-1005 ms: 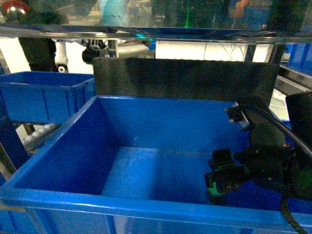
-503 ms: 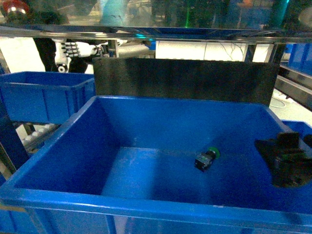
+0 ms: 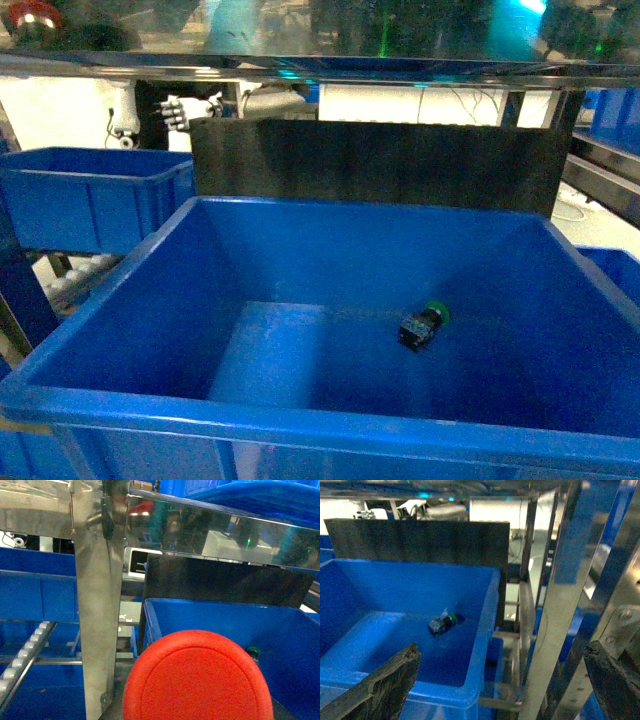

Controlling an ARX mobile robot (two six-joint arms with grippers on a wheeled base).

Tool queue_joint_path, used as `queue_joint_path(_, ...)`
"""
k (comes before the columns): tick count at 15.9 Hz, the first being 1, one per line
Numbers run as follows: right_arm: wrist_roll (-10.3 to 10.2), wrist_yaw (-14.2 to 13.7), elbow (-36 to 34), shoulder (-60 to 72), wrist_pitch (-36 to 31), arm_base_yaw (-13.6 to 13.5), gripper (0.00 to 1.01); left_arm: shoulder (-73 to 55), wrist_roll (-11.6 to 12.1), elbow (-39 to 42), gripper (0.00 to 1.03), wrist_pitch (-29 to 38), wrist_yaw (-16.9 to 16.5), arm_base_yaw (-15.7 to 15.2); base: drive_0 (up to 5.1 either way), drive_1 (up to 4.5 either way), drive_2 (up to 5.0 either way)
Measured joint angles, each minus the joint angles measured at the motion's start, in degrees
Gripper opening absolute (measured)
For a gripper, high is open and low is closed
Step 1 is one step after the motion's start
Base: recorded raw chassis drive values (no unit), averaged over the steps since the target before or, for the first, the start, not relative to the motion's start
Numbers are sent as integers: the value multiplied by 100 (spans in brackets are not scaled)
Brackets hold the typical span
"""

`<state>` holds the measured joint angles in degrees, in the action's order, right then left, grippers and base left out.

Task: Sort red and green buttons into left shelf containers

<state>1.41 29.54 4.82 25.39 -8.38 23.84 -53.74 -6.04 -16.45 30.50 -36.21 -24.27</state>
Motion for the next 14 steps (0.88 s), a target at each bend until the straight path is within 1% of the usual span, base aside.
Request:
queue_joint_path(1, 131, 166, -9, -426, 85, 83, 98, 0, 0, 0, 24, 0, 2, 0, 0, 0, 0)
queue_joint_path(2, 232, 245, -4, -494, 61, 81, 98, 0, 0, 0, 24, 0, 0, 0, 0, 0, 0)
queue_joint_path(4, 284, 240, -22, -433, 127, 55, 98, 9, 0, 0, 24, -74, -11, 4, 0, 0, 0)
queue_joint_path(6, 302, 240, -22, -448, 114, 57, 98, 87, 61, 83, 24, -400, -271, 160, 0, 0, 0)
queue_joint_path(7, 306, 243, -22, -448, 111, 57, 98, 107, 208, 151, 24, -457, -376, 289, 0, 0, 0)
queue_joint_path(8, 313, 240, -22, -448, 114, 55, 98, 157, 358, 208, 24, -592, -387, 522, 0, 0, 0)
queue_joint_path(9, 313, 240, -22, -448, 111, 57, 98, 155, 470, 240, 24, -575, -304, 710, 0, 0, 0)
queue_joint_path(10, 315, 243, -22, -448, 114, 57, 98, 46, 599, 299, 24, -409, -136, 1001, 0, 0, 0)
queue_joint_path(11, 315, 240, -22, -448, 111, 55, 98, -157, 669, 323, 24, -275, 48, 1309, 0, 0, 0)
queue_joint_path(12, 315, 243, -22, -448, 114, 57, 98, -503, 787, 365, 24, 52, 350, 1762, 0, 0, 0)
queue_joint_path(13, 315, 243, -22, -448, 111, 57, 98, -951, 811, 365, 24, 450, 697, 2214, 0, 0, 0)
queue_joint_path(14, 315, 243, -22, -448, 114, 57, 98, -1392, 815, 345, 24, 820, 1029, 2603, 0, 0, 0)
